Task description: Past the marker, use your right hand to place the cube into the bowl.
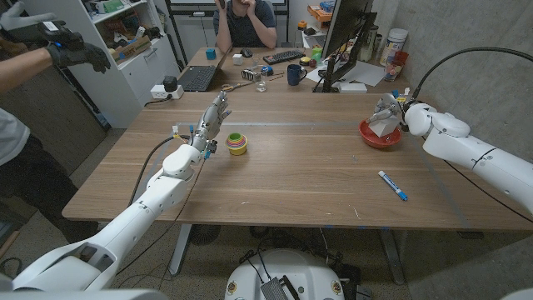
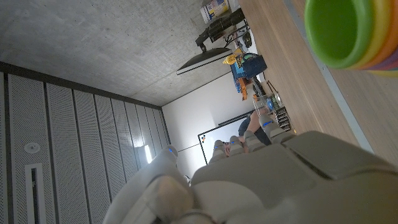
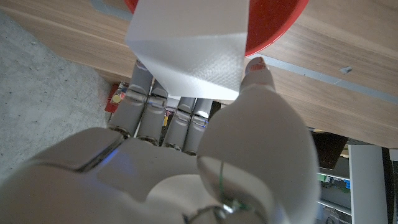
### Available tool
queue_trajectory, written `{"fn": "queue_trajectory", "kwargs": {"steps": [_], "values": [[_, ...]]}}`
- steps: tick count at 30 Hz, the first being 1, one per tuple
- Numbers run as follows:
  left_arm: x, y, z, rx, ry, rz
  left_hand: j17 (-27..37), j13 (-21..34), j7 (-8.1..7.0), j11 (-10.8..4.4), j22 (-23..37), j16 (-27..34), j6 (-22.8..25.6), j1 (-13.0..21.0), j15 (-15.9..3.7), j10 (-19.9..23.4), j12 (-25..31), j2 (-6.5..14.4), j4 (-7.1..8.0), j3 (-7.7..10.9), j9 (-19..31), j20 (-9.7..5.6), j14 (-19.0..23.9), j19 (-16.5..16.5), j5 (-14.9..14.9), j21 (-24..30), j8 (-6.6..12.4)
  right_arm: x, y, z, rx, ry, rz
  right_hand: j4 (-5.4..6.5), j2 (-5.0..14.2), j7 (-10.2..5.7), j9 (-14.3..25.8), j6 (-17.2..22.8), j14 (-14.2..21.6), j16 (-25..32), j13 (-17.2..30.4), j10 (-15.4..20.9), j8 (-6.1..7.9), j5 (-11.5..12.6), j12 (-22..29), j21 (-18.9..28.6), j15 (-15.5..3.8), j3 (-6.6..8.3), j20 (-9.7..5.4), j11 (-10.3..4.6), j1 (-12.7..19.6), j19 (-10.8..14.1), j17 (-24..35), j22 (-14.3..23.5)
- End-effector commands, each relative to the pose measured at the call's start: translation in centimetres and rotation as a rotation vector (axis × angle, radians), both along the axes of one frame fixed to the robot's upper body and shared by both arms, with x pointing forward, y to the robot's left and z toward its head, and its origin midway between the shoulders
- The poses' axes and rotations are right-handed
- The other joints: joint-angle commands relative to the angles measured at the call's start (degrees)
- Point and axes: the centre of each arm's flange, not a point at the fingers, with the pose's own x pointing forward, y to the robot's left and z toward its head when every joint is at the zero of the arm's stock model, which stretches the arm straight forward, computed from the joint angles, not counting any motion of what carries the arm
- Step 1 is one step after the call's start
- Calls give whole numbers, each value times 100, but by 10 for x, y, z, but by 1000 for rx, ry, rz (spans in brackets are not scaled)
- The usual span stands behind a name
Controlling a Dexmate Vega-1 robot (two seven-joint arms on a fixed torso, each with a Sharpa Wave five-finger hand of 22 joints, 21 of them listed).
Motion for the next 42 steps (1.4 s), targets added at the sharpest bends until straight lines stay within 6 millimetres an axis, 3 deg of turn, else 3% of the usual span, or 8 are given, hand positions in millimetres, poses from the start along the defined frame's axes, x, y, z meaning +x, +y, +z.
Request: {"fn": "queue_trajectory", "kwargs": {"steps": [1, 18, 23, 25, 30, 32, 38, 42], "values": [[-3, -4, 0, -2, -3, 1, 22, 15, 4, 43, 17, 36, -3, -40, 45, -83, 26, 18, 8, -7, 17, -9, -290, -23, 35, -18, -12, 2, 0, -7, -11, 8, -3, 37, 1492, -34, -14, -29, 1133, -30, 18, -49, -5, 5, -47, -26, -1643, 2, -939, -31, 1545, 136, 2, -10], [-6, -6, -1, 1, -6, -2, 22, 15, 10, 41, 17, 37, 1, -47, 44, -79, 28, 13, 9, -17, 17, -3, -289, -20, 37, -20, -11, 3, -3, -12, 0, 54, 5, -54, 1487, -246, -303, -488, 548, -394, -191, -411, -499, -18, -378, -136, -1688, 38, -935, -9, 1761, -187, -233, -91], [-7, -7, -1, -2, -8, -6, 22, 15, 6, 47, 17, 36, 5, -49, 45, -84, 26, 11, 10, -21, 17, -1, -290, -20, 38, -21, -10, 1, -4, -12, -12, 40, 3, -26, 1453, -282, -385, -620, 371, -465, -259, -483, -658, -43, -471, -140, -1673, -10, -929, -1, 1718, -279, -340, -97], [-7, -7, 0, 2, -10, -4, 22, 15, 6, 41, 17, 36, 5, -50, 44, -84, 26, 10, 10, -22, 17, 0, -290, -22, 38, -22, -10, 1, -3, -12, -15, 47, 1, 52, 1358, -363, -454, -762, 215, -504, -319, -552, -800, -73, -554, -148, -1641, -121, -926, 11, 1572, -349, -434, -108], [-7, -7, 0, 1, -10, -6, 22, 15, 10, 35, 17, 36, 8, -54, 46, -86, 26, 8, 10, -26, 17, 1, -290, -24, 39, -24, -9, -1, -3, -12, -19, 41, -7, 156, 1178, -427, -538, -859, 123, -486, -390, -577, -940, -91, -630, -161, -1625, -318, -918, -6, 1346, -422, -529, -123], [-8, -6, 0, -1, -11, -3, 22, 15, 10, 39, 17, 36, 10, -54, 48, -85, 26, 8, 10, -27, 17, 1, -290, -21, 39, -23, -9, -1, -3, -12, -13, 41, 7, 254, 1114, -513, -584, -933, 65, -481, -427, -580, -1024, -86, -667, -169, -1627, -434, -901, 12, 1173, -424, -581, -135], [-8, -6, -1, 0, -10, -7, 22, 15, 9, 31, 17, 36, 6, -56, 45, -86, 26, 7, 10, -30, 17, 1, -290, -18, 40, -23, -10, -2, -2, -11, -22, 59, -11, 382, 1068, -669, -663, -1141, -51, -483, -483, -663, -1197, -54, -758, -182, -1630, -575, -906, -15, 974, -363, -665, -158], [-7, -6, 0, 14, -13, -11, 22, 15, 11, 32, 17, 37, 12, -57, 41, -85, 26, 5, 10, -33, 17, 1, -289, -17, 41, -24, -9, -3, 1, -10, -53, 90, -26, 454, 1029, -847, -794, -1492, -455, -543, -571, -1043, -1481, 33, -1001, -383, -1638, -689, -931, -94, 932, -352, -820, -239]]}}
